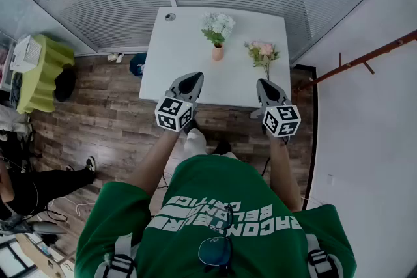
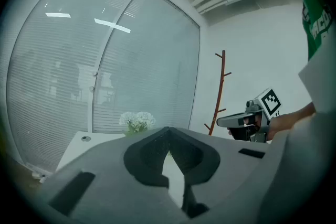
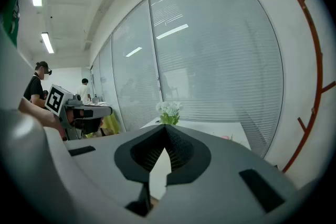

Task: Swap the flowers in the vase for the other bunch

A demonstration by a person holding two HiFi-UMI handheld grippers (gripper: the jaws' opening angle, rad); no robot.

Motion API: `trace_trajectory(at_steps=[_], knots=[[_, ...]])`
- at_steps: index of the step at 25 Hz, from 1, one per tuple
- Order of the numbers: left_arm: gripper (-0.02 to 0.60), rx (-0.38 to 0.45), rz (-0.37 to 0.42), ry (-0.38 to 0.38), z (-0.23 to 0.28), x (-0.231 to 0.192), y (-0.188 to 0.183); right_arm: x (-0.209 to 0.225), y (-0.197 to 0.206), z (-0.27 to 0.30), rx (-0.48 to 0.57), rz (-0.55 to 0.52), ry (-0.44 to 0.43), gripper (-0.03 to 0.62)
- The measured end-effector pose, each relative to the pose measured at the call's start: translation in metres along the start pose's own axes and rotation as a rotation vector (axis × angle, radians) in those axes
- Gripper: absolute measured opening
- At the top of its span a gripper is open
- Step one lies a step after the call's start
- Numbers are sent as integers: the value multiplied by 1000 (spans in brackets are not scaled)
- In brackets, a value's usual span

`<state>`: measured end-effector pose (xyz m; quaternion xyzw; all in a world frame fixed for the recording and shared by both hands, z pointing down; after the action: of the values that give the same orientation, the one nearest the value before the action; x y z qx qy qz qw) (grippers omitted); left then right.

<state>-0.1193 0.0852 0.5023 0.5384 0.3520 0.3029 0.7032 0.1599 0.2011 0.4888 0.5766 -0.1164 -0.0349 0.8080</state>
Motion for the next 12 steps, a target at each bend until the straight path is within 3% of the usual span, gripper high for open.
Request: trace_trajectory(at_steps=[12], knots=[[9,3,-9,15,3,-25,-3,-9,-5,22,16,-6,7,12]])
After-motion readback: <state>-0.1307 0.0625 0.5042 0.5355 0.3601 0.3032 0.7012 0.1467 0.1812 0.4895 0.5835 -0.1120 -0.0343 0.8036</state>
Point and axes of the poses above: the fingertips, and each gripper's own axes: z forward along the fingers, x to its right, y out of its underside, the point moved 10 cm from there along -z, backward along the fingers, and after that the axes turned 3 degrees about -y, right-handed, at the moved point
